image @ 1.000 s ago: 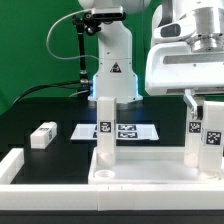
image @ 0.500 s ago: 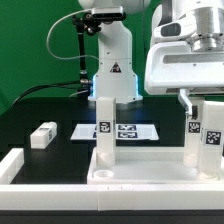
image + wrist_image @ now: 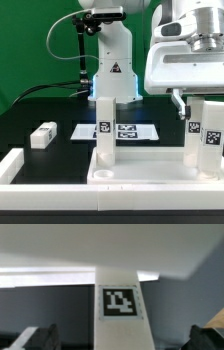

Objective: Assemble desk

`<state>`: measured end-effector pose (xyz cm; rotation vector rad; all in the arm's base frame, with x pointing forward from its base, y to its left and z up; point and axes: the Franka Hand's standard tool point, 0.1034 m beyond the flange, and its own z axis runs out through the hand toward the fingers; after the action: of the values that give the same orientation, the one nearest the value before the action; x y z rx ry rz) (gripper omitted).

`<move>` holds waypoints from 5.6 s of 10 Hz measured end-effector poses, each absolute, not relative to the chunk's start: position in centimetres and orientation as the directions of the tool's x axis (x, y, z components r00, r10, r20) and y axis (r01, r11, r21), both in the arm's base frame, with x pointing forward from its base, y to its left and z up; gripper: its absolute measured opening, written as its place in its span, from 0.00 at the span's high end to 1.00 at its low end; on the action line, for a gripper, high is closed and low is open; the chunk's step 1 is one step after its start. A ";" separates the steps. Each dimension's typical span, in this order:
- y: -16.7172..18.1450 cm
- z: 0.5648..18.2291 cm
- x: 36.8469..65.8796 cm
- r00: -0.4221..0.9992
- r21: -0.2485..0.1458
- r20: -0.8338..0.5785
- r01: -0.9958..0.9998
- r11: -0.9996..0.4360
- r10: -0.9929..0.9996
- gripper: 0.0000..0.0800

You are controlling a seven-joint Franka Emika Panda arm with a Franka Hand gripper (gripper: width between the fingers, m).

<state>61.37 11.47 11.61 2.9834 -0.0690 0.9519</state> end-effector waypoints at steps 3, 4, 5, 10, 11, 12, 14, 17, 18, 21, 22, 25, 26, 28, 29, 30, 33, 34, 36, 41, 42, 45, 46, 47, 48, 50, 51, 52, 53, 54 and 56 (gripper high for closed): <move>11.4 13.4 61.9 0.845 0.005 0.534 -0.025 -1.000 -0.019 0.19; 11.0 14.4 62.0 0.854 0.004 0.520 -0.021 -1.000 -0.016 0.19; 10.4 14.5 62.2 0.873 0.010 0.488 -0.022 -1.000 -0.014 0.19; 9.8 13.4 62.9 0.970 0.034 0.240 -0.056 -0.998 -0.046 0.19; 9.7 13.5 63.3 0.987 0.045 0.154 -0.063 -0.997 -0.055 0.19; 9.5 13.8 64.1 0.993 0.054 0.103 -0.068 -0.996 -0.062 0.19; 9.7 13.7 64.8 0.991 0.054 0.089 -0.109 -0.993 -0.104 0.19; 11.0 12.9 64.5 0.988 0.038 0.092 -0.130 -0.991 -0.126 0.19; 10.2 13.0 64.4 0.989 0.029 0.083 -0.122 -0.992 -0.120 0.19; 8.7 13.2 64.1 0.991 0.028 0.030 -0.129 -0.991 -0.128 0.19; 8.7 13.2 64.1 0.990 0.027 0.031 -0.140 -0.990 -0.139 0.34; 8.7 13.2 64.1 0.969 0.022 0.034 -0.244 -0.969 -0.243 0.63; 8.7 13.2 64.1 0.946 0.020 0.036 -0.322 -0.947 -0.321 0.63; 8.7 13.2 64.1 0.904 0.015 0.037 -0.428 -0.904 -0.427 0.63; 8.8 13.2 64.1 0.861 0.012 0.039 -0.508 -0.862 -0.507 0.63; 8.9 13.1 64.1 0.811 0.009 0.039 -0.584 -0.812 -0.583 0.63; 9.3 13.2 64.2 0.540 -0.012 0.040 -0.841 -0.541 -0.841 0.63; 9.4 13.2 64.4 0.458 -0.031 0.042 -0.888 -0.459 -0.888 0.63; 10.0 13.0 64.9 0.164 -0.090 0.023 -0.982 -0.166 -0.986 0.63; 10.2 13.0 64.5 0.036 -0.111 0.015 -0.993 -0.038 -0.999 0.63; 10.2 13.0 64.5 0.047 -0.110 0.017 -0.993 -0.048 -0.999 0.41; 11.5 12.3 64.6 0.148 -0.256 0.053 -0.954 -0.156 -0.988 0.20; 11.7 11.8 64.3 0.268 -0.298 0.095 -0.911 -0.284 -0.959 0.19; 11.7 11.7 64.4 0.350 -0.325 0.126 -0.870 -0.372 -0.928 0.19; 11.3 11.7 64.5 0.427 -0.321 0.151 -0.832 -0.453 -0.892 0.19; 11.3 11.6 64.4 0.541 -0.294 0.194 -0.764 -0.575 -0.818 0.19; 11.3 11.6 64.4 0.592 -0.279 0.214 -0.725 -0.630 -0.777 0.19; 11.3 11.6 64.5 0.660 -0.257 0.241 -0.664 -0.702 -0.712 0.19; 11.4 11.7 64.3 0.778 -0.193 0.274 -0.532 -0.824 -0.566 0.19; 11.5 11.7 64.3 0.847 -0.149 0.294 -0.417 -0.897 -0.443 0.19; 11.8 11.3 64.0 0.920 -0.080 0.309 -0.228 -0.970 -0.241 0.19</move>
Offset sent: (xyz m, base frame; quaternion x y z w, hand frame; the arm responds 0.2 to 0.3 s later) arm 0.0068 -0.0039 0.0362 0.0068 -0.0594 -0.0033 0.9982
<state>64.04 11.77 11.33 3.1197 -0.3812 0.5099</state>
